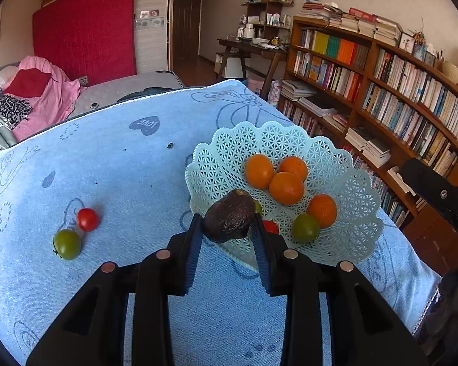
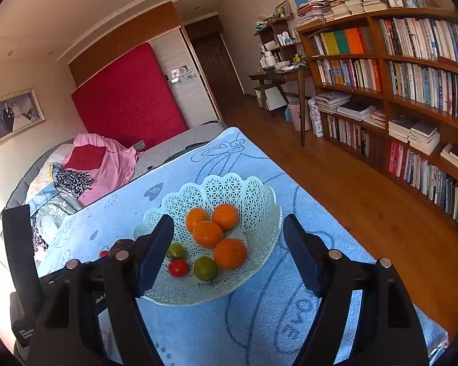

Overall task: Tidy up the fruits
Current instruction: 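Carry the brown fruit in the left tool into the basket and open, then grasp the large dark green tomato with the left tool and lift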

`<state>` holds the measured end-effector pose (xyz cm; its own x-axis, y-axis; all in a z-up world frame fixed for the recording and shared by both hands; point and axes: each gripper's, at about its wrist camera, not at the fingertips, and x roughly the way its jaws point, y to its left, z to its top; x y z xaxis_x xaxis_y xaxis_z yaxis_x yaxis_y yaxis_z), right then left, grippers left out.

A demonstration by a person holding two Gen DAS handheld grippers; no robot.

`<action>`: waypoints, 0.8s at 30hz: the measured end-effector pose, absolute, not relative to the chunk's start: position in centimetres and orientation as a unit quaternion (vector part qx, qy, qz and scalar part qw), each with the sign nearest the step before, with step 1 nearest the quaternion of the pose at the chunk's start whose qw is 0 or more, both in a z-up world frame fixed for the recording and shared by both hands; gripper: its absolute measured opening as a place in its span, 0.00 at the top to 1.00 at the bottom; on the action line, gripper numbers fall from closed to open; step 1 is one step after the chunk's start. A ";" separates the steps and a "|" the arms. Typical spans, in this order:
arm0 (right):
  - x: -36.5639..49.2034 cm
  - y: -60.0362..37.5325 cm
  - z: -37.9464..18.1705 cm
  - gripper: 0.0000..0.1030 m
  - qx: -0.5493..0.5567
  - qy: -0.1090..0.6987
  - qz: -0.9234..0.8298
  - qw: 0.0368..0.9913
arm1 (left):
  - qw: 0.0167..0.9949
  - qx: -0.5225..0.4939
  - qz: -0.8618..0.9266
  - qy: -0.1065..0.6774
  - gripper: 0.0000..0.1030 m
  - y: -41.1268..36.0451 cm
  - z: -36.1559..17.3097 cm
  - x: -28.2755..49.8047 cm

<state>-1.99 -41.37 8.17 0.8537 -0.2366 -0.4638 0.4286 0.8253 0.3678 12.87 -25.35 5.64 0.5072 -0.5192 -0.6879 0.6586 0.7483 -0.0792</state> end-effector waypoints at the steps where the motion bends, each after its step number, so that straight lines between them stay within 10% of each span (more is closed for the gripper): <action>1: -2.0 -41.5 8.2 0.27 0.237 0.203 -0.179 0.933 | 0.863 0.099 -0.343 0.359 0.68 -25.7 5.6 12.9; 7: -2.3 -41.9 8.4 0.27 0.245 0.196 -0.183 0.931 | 0.861 0.106 -0.355 0.348 0.67 -26.5 5.8 12.3; 14: -2.4 -41.7 8.4 0.23 0.249 0.196 -0.175 0.932 | 0.871 0.088 -0.334 0.349 0.28 -25.1 5.9 12.6; 24: -2.0 -40.5 8.7 0.22 0.243 0.195 -0.156 0.937 | 0.897 0.104 -0.288 0.320 0.13 -23.0 6.4 12.0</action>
<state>-2.03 -40.54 8.71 0.8750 -0.1976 -0.4419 0.3872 0.8336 0.3939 12.03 -22.96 6.40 0.6294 -0.4501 -0.6335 0.5829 0.8125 0.0019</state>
